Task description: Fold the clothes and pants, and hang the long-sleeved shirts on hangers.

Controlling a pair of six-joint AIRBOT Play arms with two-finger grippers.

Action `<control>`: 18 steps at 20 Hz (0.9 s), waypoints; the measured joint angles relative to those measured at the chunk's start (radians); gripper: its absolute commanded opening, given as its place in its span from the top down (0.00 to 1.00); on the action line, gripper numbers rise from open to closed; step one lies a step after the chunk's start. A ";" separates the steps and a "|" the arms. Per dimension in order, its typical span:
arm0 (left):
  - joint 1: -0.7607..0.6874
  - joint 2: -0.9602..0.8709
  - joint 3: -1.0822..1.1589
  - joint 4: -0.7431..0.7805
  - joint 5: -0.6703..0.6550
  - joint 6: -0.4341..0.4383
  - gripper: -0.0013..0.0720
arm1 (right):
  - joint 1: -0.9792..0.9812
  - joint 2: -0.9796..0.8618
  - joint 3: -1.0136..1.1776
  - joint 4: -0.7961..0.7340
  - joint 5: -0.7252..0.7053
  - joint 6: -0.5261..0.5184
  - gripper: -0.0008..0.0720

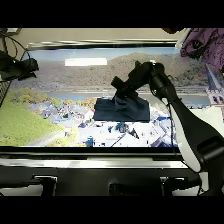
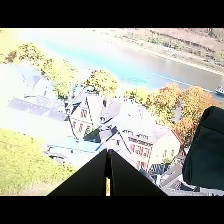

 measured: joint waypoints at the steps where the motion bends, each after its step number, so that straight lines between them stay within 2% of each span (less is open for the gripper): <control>1: 0.002 0.000 0.000 0.000 0.000 0.000 0.96 | 0.005 -0.014 0.000 0.008 0.011 0.004 0.95; 4: 0.007 0.001 -0.002 0.002 -0.003 0.000 0.96 | 0.013 -0.051 0.000 0.036 0.050 0.014 0.95; 5: 0.007 0.001 -0.004 0.002 -0.003 0.000 0.96 | 0.014 -0.061 0.000 0.045 0.066 0.016 0.93; 6: 0.008 0.001 -0.007 0.002 -0.004 0.000 0.96 | 0.017 -0.068 0.000 0.056 0.079 0.018 0.87; 8: 0.008 0.001 -0.014 0.002 -0.004 0.000 0.96 | 0.030 -0.082 0.000 0.073 0.103 0.018 0.87; 10: 0.008 0.001 -0.019 0.002 -0.004 -0.001 0.96 | 0.056 -0.095 0.000 0.083 0.118 0.021 0.72; 12: 0.008 0.001 -0.022 0.002 -0.003 -0.003 0.96 | 0.088 -0.109 0.000 0.090 0.136 0.021 0.69; 13: 0.008 0.001 -0.022 0.002 -0.003 -0.004 0.96 | 0.105 -0.116 0.000 0.091 0.150 0.020 0.58; 14: 0.008 0.001 -0.023 0.002 -0.003 -0.005 0.96 | 0.120 -0.121 0.000 0.095 0.161 0.016 0.42; 18: 0.008 0.001 -0.024 0.002 -0.002 -0.007 0.96 | 0.148 -0.123 0.008 0.127 0.179 -0.038 0.40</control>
